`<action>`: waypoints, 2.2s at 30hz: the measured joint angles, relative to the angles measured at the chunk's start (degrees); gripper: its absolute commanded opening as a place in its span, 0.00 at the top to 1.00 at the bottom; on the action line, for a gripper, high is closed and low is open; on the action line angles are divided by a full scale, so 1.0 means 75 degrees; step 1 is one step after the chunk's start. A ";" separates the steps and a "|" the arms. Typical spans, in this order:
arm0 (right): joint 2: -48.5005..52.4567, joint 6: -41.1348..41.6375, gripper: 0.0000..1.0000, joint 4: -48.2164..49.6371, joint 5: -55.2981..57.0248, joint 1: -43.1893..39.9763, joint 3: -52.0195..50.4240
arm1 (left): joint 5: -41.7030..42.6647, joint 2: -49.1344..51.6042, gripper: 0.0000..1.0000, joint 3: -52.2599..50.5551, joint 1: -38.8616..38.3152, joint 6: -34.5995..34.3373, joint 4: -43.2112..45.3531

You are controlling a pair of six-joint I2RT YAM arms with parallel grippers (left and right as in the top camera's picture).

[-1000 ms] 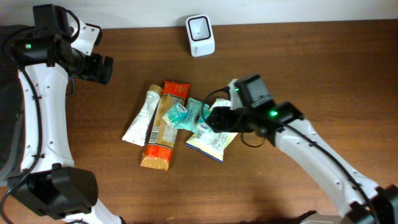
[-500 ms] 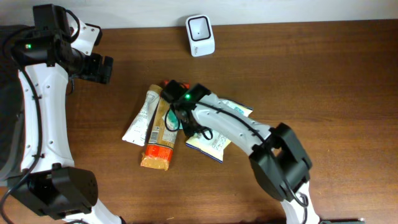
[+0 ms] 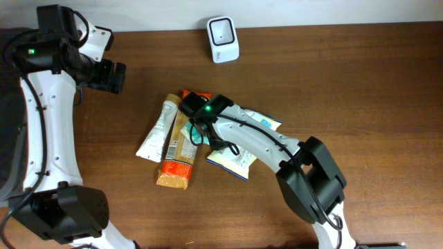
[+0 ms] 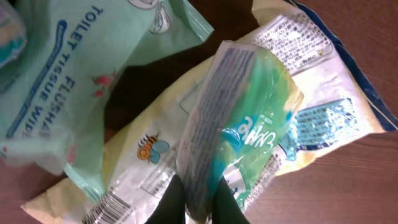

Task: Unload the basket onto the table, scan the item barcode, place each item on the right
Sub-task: 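Reach the right gripper over the items and grasp a green tissue pack, then lift the green tissue pack with the right gripper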

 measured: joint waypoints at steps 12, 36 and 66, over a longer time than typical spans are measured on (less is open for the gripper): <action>-0.1970 -0.5785 0.96 -0.0562 -0.6347 -0.1623 -0.0393 | 0.0000 0.0000 0.01 0.0000 0.0000 0.0000 0.0000; -0.1769 -0.3888 0.74 0.3013 -0.8597 -0.3952 -0.3497 | 0.0000 0.0000 0.01 -0.0003 0.0000 0.0003 0.0003; -0.1635 -0.2559 0.45 0.2256 -0.5896 -0.3503 -0.2608 | 0.0000 0.0000 0.01 -0.0003 0.0000 0.0000 0.0003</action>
